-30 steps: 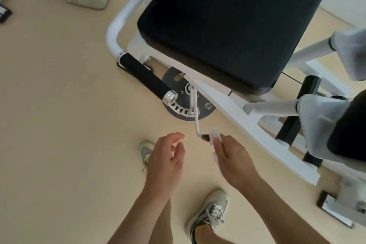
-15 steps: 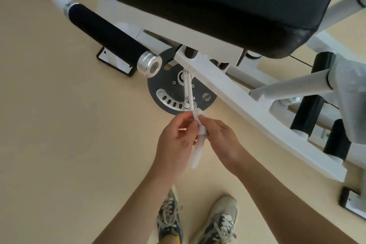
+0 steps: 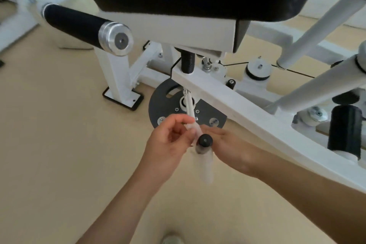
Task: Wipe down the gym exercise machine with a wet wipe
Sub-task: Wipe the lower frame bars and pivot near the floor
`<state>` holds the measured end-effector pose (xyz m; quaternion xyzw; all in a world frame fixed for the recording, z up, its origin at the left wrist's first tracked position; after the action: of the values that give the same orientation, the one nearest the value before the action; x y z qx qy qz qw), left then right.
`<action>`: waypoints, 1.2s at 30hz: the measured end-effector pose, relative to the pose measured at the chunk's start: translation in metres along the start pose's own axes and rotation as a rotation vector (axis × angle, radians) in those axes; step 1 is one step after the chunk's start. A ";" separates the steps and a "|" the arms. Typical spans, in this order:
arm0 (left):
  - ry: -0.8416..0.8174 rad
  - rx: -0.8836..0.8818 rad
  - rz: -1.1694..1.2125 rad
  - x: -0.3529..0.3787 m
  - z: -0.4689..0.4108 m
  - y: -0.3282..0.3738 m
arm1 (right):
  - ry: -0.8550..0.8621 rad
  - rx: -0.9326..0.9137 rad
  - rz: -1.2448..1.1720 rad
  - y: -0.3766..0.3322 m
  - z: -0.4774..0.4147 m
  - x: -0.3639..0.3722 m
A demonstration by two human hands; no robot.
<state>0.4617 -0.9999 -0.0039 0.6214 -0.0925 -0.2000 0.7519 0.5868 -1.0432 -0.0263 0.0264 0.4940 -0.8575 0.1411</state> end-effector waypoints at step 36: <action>0.061 0.470 -0.284 0.028 0.029 -0.077 | 0.204 -0.436 0.764 0.033 0.015 0.009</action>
<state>0.4612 -1.0492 -0.0754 0.7911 -0.0257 -0.2580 0.5540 0.5888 -1.0730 -0.0481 0.2609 0.6293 -0.6129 0.4004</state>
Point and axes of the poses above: each hand's wrist, its own z-axis away from the middle knuckle, its own x-axis out of the palm, y = z × x, the point moved 6 cm from there along -z, towards the middle knuckle, and after that the axes turned 1 degree about -x, right-handed, at the moved point
